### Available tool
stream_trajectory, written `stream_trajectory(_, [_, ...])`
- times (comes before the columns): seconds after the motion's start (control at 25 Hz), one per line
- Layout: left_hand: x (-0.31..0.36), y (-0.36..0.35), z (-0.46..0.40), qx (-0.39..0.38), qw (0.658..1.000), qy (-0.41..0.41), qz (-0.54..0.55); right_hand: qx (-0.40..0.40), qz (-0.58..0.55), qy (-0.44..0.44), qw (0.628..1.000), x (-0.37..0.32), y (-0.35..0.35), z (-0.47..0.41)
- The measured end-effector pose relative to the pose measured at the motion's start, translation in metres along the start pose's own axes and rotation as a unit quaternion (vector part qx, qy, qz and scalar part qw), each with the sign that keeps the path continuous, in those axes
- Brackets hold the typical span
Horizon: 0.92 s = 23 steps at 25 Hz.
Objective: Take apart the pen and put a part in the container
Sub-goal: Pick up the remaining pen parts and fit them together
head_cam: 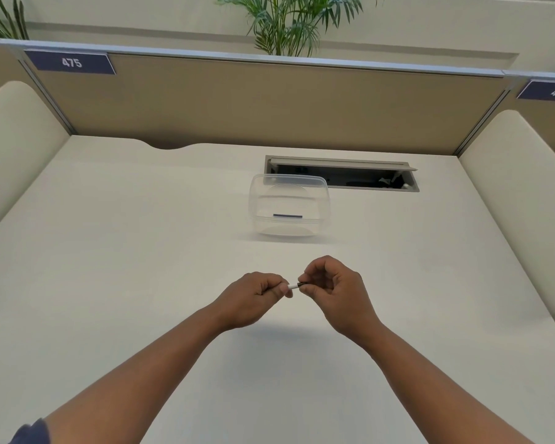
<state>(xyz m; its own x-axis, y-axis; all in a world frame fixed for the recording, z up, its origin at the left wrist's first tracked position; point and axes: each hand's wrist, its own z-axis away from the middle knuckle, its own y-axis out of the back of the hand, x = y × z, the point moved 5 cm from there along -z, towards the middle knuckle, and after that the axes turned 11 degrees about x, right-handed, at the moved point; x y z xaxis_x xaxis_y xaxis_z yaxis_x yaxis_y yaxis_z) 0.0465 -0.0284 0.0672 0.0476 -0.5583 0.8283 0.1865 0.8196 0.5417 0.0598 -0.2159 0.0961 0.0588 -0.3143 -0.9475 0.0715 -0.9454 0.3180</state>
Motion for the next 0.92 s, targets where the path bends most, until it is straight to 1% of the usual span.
stream_trajectory(0.12, [0.005, 0.001, -0.002, -0.009, 1.000, -0.004, -0.019, 0.003, 0.031, -0.003, 1.000, 0.000, 0.001, 0.000])
stream_trajectory(0.24, [0.006, 0.000, -0.001, 0.000, 0.999, -0.009, -0.050, -0.005, 0.042, -0.026, 0.999, 0.003, -0.001, 0.000])
stream_trajectory(0.32, [0.008, -0.001, 0.000, 0.022, 0.996, -0.014, -0.086, -0.005, 0.029, -0.050, 0.998, 0.005, -0.001, 0.000])
stream_trajectory(0.4, [0.013, -0.003, -0.001, 0.048, 0.989, -0.040, -0.133, -0.009, 0.001, -0.081, 0.997, 0.007, 0.001, -0.001])
stream_trajectory(0.48, [0.016, -0.004, -0.001, 0.058, 0.986, -0.053, -0.148, -0.015, -0.042, -0.112, 0.993, 0.009, 0.001, -0.001])
stream_trajectory(0.56, [0.013, -0.005, -0.001, 0.047, 0.990, -0.027, -0.130, -0.017, -0.053, -0.116, 0.992, 0.009, 0.001, -0.003])
stream_trajectory(0.64, [0.010, -0.006, -0.003, 0.016, 0.996, 0.005, -0.085, -0.024, -0.027, -0.095, 0.995, 0.008, 0.001, -0.005])
stream_trajectory(0.8, [0.013, -0.005, -0.005, -0.067, 0.997, 0.018, 0.040, -0.026, 0.042, -0.010, 0.999, 0.002, 0.004, -0.005])
stream_trajectory(0.88, [0.013, -0.006, -0.004, -0.093, 0.993, 0.028, 0.064, -0.027, 0.075, 0.026, 0.996, 0.000, 0.004, -0.003])
stream_trajectory(0.92, [0.013, -0.007, -0.004, -0.091, 0.994, 0.027, 0.056, -0.029, 0.084, 0.021, 0.996, 0.001, 0.003, -0.002])
